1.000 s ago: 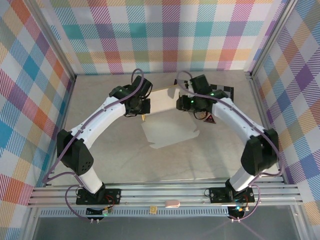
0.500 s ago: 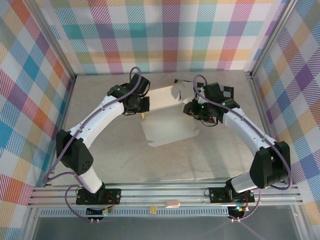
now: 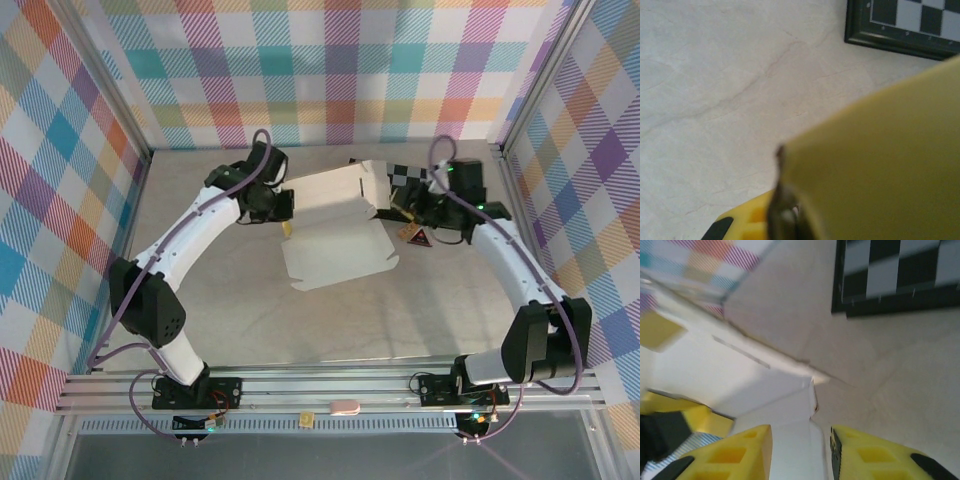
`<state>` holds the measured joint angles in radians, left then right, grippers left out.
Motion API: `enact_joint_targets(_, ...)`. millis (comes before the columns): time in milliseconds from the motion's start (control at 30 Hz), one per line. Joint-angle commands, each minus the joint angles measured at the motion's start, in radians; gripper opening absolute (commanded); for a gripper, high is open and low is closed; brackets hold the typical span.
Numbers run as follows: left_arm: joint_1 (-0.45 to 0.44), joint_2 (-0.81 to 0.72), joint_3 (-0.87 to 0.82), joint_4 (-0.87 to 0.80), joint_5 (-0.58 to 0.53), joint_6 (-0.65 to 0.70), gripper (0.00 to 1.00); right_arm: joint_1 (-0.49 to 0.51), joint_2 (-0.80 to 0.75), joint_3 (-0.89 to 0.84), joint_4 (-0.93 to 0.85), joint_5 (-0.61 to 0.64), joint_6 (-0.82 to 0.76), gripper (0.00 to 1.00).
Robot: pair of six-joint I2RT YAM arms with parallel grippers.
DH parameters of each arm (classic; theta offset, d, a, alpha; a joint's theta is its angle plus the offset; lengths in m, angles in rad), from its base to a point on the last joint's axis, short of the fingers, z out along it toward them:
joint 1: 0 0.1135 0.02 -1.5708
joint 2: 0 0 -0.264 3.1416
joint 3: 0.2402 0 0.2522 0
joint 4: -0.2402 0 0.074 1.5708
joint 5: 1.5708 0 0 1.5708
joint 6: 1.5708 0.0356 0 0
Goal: Fold the paper box
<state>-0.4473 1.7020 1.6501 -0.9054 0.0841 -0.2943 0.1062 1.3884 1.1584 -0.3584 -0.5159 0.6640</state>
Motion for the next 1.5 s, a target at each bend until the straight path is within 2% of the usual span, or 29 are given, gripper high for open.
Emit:
enact_joint_targets(0,0.054,0.055,0.061,0.042,0.200,0.070,0.00,-0.079,0.002,0.059,0.053,-0.122,-0.039,0.36)
enact_joint_targets(100,0.078,0.103,0.095,0.046,0.264,0.133,0.00,-0.135,0.080,0.101,0.058,-0.216,-0.037,0.35)
enact_joint_targets(300,0.116,0.182,0.133,0.083,0.403,0.220,0.00,-0.143,0.219,0.166,0.063,-0.347,-0.162,0.35)
enact_joint_targets(567,0.120,0.297,0.218,0.057,0.469,0.252,0.00,-0.141,0.297,0.212,0.091,-0.470,-0.202,0.34)
enact_joint_targets(900,0.122,0.382,0.283,0.057,0.493,0.237,0.00,-0.131,0.302,0.239,0.059,-0.474,-0.240,0.35)
enact_joint_targets(1100,0.122,0.387,0.294,0.057,0.498,0.231,0.00,-0.104,0.324,0.288,-0.021,-0.451,-0.309,0.35)
enact_joint_targets(1467,0.117,0.359,0.280,0.049,0.497,0.236,0.00,-0.026,0.333,0.340,-0.126,-0.281,-0.419,0.37)
